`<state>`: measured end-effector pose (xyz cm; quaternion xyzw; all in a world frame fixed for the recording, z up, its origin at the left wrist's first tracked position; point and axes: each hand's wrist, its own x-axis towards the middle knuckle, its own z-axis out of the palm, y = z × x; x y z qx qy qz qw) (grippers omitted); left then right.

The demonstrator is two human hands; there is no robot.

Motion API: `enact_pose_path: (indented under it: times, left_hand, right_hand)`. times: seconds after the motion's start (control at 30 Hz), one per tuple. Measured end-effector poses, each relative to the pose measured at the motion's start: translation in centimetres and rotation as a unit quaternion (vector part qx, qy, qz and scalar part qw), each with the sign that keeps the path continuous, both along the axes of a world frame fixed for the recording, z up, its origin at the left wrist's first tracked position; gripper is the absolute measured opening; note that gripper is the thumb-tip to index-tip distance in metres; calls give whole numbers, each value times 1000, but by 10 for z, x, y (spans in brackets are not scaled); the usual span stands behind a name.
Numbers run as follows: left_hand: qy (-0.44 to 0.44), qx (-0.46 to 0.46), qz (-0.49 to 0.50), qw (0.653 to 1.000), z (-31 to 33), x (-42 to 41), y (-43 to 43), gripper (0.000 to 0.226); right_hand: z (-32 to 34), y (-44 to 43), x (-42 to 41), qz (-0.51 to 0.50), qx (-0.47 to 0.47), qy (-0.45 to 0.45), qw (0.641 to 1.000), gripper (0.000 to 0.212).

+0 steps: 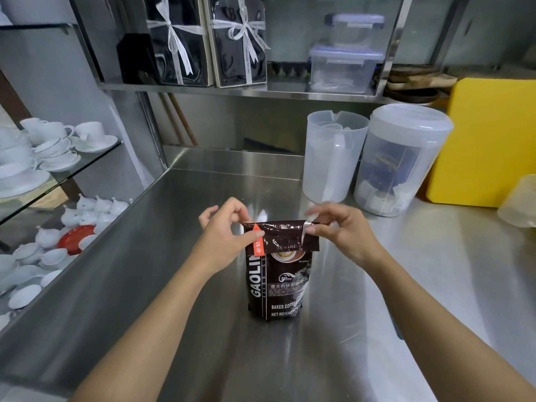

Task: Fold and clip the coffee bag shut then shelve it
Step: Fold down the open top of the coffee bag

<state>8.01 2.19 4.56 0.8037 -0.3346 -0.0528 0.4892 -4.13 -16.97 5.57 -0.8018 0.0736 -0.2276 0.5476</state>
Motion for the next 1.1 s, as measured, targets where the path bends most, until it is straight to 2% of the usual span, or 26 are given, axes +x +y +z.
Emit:
enact_pose_path:
  times: [0.07,0.17,0.3,0.43,0.53,0.77,0.87,1.1]
  left_hand:
    - [-12,16,-5,1000,4,3,0,31]
    - [-42,30,-24,998,6,5,-2,27]
    - [-63,60,-42,995,6,13,-4,28]
    - [-67,75,-47,994,13,12,-4,29]
    - [-86,94,-53,990,16,9,-6,29]
    - [-279,127,-99,947,24,-12,-24,3]
    - [-328,126,-95,931,24,-15,-38,19]
    - [-395,98,-99,908,15,-11,-44,33]
  right_hand:
    - [0,-1,1,-4,16,8,1000,35]
    - [2,-1,1,11,45,30,998,27]
    - [7,-2,4,24,-22,59,998,27]
    - [10,-4,5,21,-113,73,991,17]
    - [11,-1,5,-3,-147,78,986,8]
    - [6,16,6,-65,-209,48,975,6]
    - [4,18,5,-77,-224,31,971,5]
    - [1,17,10,-96,-237,14,967,5]
